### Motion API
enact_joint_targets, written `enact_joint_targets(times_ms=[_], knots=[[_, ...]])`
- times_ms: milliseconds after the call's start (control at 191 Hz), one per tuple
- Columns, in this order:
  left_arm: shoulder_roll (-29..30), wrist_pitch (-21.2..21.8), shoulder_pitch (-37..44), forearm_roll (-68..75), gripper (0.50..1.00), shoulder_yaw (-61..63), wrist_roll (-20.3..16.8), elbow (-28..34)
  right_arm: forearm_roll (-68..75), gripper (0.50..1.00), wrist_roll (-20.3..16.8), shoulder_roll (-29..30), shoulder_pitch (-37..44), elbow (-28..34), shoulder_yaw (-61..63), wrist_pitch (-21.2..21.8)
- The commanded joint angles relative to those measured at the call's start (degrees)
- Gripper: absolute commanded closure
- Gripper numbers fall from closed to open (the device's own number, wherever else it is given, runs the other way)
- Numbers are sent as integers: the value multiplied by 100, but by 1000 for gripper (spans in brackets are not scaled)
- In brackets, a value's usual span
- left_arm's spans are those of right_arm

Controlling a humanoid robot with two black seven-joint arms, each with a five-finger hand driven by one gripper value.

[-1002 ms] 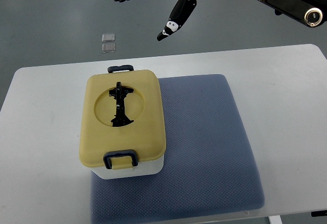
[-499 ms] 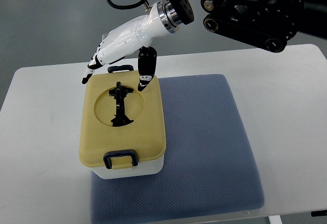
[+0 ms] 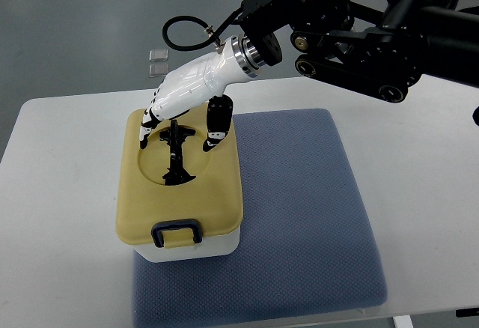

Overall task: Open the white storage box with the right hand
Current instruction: 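Lower the right hand and grasp the black handle on the lid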

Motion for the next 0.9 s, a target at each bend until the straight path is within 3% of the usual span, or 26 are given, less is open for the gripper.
enact_joint_targets(times_ms=[0,220,457,782,897], knots=[[0,6,0,8,500,0,6,6,3,685,0,-9,-54,-1,8,-17],[0,6,0,-1,500,0,6,6,47,707,0,17,-151,7,26,-96],[0,-3,0,8,500,0,-2,6,55,840,0,17,-221,7,34,-131],[0,6,0,8,500,0,-2,-2,64,861,0,35,-301,7,52,-131],[0,-3,0,-1,500,0,-2,-2,64,920,0,105,-301,7,70,-131]])
